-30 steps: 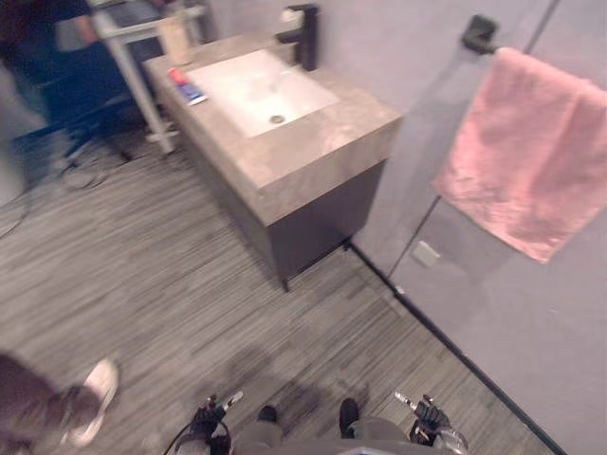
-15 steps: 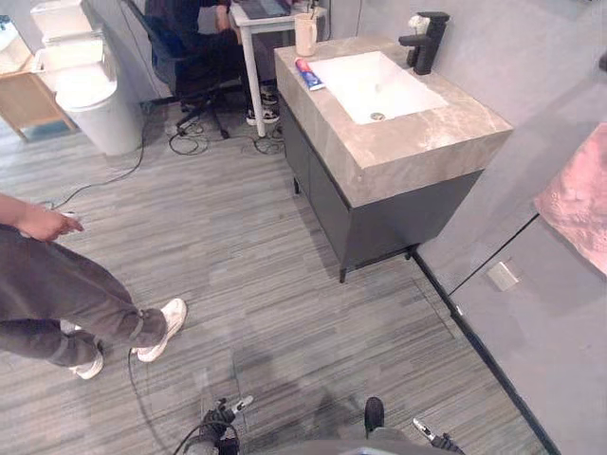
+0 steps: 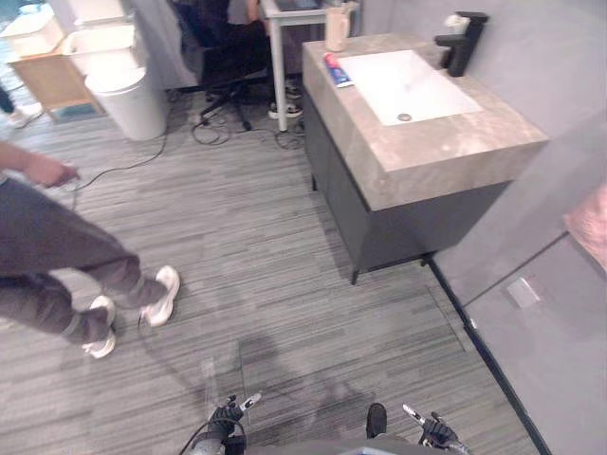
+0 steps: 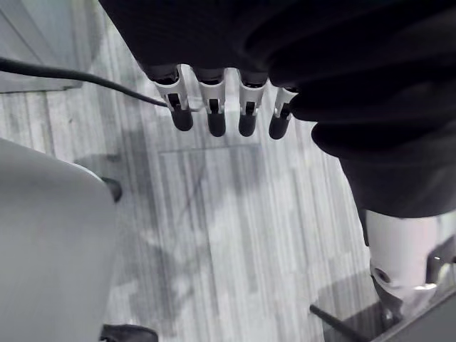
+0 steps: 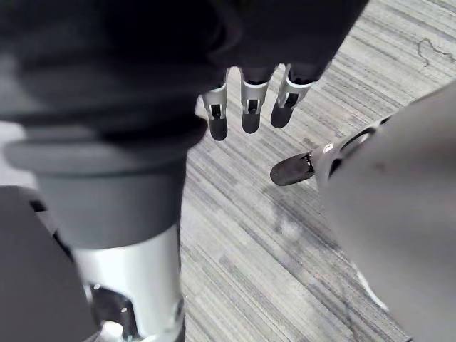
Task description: Organize washtable
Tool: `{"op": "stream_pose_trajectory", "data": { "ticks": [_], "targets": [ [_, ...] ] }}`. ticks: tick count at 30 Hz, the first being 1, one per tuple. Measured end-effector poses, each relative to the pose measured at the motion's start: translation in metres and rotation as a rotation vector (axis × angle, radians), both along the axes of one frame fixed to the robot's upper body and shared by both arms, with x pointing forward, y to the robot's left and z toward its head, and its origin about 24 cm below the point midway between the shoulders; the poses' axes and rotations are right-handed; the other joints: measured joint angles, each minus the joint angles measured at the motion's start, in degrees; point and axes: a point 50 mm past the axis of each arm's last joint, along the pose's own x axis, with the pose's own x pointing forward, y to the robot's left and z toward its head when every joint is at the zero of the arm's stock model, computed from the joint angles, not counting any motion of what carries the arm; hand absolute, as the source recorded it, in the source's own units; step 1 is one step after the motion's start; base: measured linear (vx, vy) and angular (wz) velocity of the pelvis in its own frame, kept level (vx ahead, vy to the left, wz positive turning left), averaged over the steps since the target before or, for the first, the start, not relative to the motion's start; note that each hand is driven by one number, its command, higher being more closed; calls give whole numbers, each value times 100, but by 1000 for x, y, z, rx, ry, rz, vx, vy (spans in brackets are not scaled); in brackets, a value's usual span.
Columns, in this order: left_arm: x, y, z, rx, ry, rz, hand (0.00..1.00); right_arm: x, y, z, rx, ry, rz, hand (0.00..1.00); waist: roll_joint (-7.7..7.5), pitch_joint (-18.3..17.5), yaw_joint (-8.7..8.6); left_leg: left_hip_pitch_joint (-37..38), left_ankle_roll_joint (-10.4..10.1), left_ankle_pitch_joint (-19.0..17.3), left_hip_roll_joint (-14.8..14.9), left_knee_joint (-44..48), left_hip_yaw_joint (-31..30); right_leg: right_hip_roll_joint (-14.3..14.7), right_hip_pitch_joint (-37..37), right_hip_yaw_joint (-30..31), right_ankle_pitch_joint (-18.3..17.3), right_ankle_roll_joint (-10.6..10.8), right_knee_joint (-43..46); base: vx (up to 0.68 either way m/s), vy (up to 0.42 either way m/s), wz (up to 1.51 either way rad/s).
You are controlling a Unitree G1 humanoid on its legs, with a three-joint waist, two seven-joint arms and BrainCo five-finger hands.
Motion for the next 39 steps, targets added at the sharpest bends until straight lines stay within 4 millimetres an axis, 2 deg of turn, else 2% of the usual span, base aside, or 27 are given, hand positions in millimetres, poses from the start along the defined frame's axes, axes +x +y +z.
{"op": "stream_pose_trajectory", "data": {
  "ticks": [2, 4, 5, 7, 8, 10, 12, 13, 17, 19, 20, 21, 22, 23, 24, 26, 28, 29, 30, 31, 32, 33, 35, 36, 37, 38, 39],
  "targets": [
    [4, 2, 2, 4, -25, 9, 0, -1, -1, 0, 0, -4, -10, 0, 10, 20, 25, -65, 78, -125, -109, 204, -287, -112, -221, 232, -580, 6, 810, 83, 98, 85],
    [7, 9, 5, 19, -40, -2, 0, -4, 4, 0, 15, -25, -37, 0, -122, 34, -71, -142, 173, -167, -318, 301, -782, 108, -481, 1280, -1382, -281, 1544, 162, 25, 124],
    [11, 10, 6, 19, -54, -2, 0, -7, 3, -1, 22, -24, -69, 0, -170, 66, -65, -141, 282, -234, -391, 398, -1033, 249, -573, 1707, -1663, -576, 1931, 223, -13, 90],
    [14, 12, 6, 15, -58, 38, 0, -2, 2, 1, 23, -43, -79, 0, -91, 301, -33, 30, 395, -332, -314, 402, -1131, 468, -1133, 2103, -1660, -520, 3240, -35, 11, 33],
    [16, 10, 6, 3, -56, 56, 0, -4, -2, 1, 20, -48, -105, 0, 37, 417, -49, 285, 378, -401, -68, 296, -1183, 907, -1353, 2297, -1803, -526, 3301, -293, -11, 8],
    [28, 15, 10, 6, -90, 85, 0, -10, -5, 1, 12, -45, -117, 0, -20, 501, -72, 765, 413, -428, 126, -175, -1250, 1242, -1654, 2021, -1726, -484, 2991, -338, -182, 31],
    [49, 10, 16, -12, -146, 75, 0, -26, -5, -1, 20, -6, -141, 0, -167, 512, -140, 1186, 406, -490, 167, -612, -1434, 1263, -1946, 1590, -1442, -600, 2710, -156, -302, 82],
    [58, -3, 18, -53, -174, 67, 0, -44, -9, -3, 13, 33, -167, 0, 11, 419, -304, 1393, 362, -527, 346, -827, -1746, 1245, -2007, 1299, -1476, -759, 3135, 303, -286, 87],
    [63, -27, 19, -139, -203, 82, 0, -55, -8, -5, 34, 50, -249, 0, 206, 300, -359, 1071, -176, -189, 473, 449, -1645, 1301, -1606, 849, -2014, -1147, 3434, 524, -321, 46],
    [63, -28, 20, -158, -225, 136, 0, -52, -7, -4, 35, 34, -249, 0, 221, 274, -341, 531, -1039, 456, 368, 2224, -1682, 1432, -888, 748, -2078, -1257, 2875, 341, -173, 29],
    [58, -26, 19, -166, -225, 179, 0, -34, -9, 1, 19, -31, -219, 0, 178, 248, -266, -120, -1627, 1279, 143, 3789, -1556, 1517, -291, 956, -2133, -1349, 2385, 209, -70, -10],
    [54, -24, 18, -164, -219, 194, 0, -26, -8, 3, 15, -56, -199, 0, 170, 247, -203, -374, -1612, 1379, 89, 4434, -1380, 1553, -83, 1092, -2138, -1357, 2217, 205, -12, -58],
    [45, -19, 15, -159, -202, 223, 0, -1, -4, 8, 15, -116, -138, 0, 140, 267, -89, -873, -1511, 1382, -12, 5593, -1052, 1583, 309, 1315, -2161, -1397, 1961, 111, 65, -84],
    [35, -15, 13, -147, -177, 231, 0, 21, 2, 12, 21, -160, -72, 0, 56, 319, 19, -1414, -1255, 1236, -25, 6399, -746, 1576, 701, 1525, -2171, -1414, 1704, 226, 69, -94],
    [36, -7, 15, -124, -198, 240, 0, 37, 8, 16, 24, -195, -25, 0, 0, 343, 170, -1933, -688, 930, 18, 6695, -396, 1487, 1129, 1782, -2171, -1414, 1402, 274, 37, -66],
    [35, -1, 17, -105, -206, 242, 0, 53, 13, 21, 25, -233, 8, 0, -121, 406, 325, -2407, -187, 626, 29, 6390, -118, 1321, 1525, 1938, -2171, -1414, 1147, 401, -28, -51],
    [27, 2, 15, -95, -203, 282, 0, 73, 14, 30, 4, -294, 45, 0, -53, 401, 430, -2952, -96, 459, 4, 4392, -44, 1087, 1909, 2084, -2170, -1413, 1113, 555, 27, -64],
    [22, 5, 14, -83, -199, 295, 0, 78, 16, 34, -17, -317, 77, 0, -6, 361, 496, -2859, -286, 684, 0, 2158, -180, 951, 2167, 2233, -2183, -1391, 1105, 490, 106, -58],
    [17, 5, 13, -77, -185, 299, 0, 78, 16, 34, -22, -317, 88, 0, 39, 318, 499, -2697, -361, 861, 15, 1177, -296, 928, 2279, 2296, -2185, -1387, 1106, 483, 152, -64],
    [8, 5, 10, -79, -158, 317, 0, 77, 17, 33, -22, -315, 96, 0, 50, 293, 534, -2553, -409, 1632, 32, 532, -333, 878, 2494, 2418, -2194, -1372, 1119, 465, 166, -30],
    [6, 11, 9, -62, -141, 314, 0, 68, 21, 28, -9, -279, 94, 0, -98, 154, 498, -2546, -110, 1936, -199, 666, -221, 694, 2488, 2575, -2047, -1238, 1291, 541, 144, -8],
    [8, 11, 9, -60, -141, 313, 0, 66, 21, 25, -8, -261, 100, 0, -174, 76, 450, -2617, -23, 1817, -267, 744, -168, 637, 2328, 2651, -1834, -1154, 1451, 727, 127, 3],
    [9, 13, 8, -62, -132, 322, 0, 52, 18, 19, -9, -213, 88, 0, -364, -6, 491, -2439, 371, 1461, -465, 1101, 167, 477, 2027, 2987, -702, -959, 2183, 685, 70, -15],
    [8, 14, 8, -57, -127, 321, 0, 48, 17, 18, -5, -209, 75, 0, -435, -7, 463, -2233, 444, 1413, -587, 1045, 233, 410, 1992, 3003, -299, -870, 2458, 595, 16, -17],
    [7, 13, 7, -59, -115, 313, 0, 37, 13, 15, -5, -185, 50, 0, -476, -4, 430, -1697, 621, 1284, -741, 747, 279, 378, 1738, 3107, 520, -416, 3275, 479, 7, -14],
    [5, 10, 5, -64, -98, 293, 0, 28, 10, 11, 5, -161, 18, 0, -463, 4, 390, -1192, 690, 1221, -845, 452, 265, 517, 1239, 3289, 515, -138, 4552, 408, -8, -16],
    [4, 9, 5, -64, -90, 278, 0, 23, 8, 10, 8, -148, -2, 0, -454, 7, 358, -956, 693, 1220, -881, 335, 258, 580, 995, 3259, 410, -35, 5171, 250, -46, -9]
  ]
}}
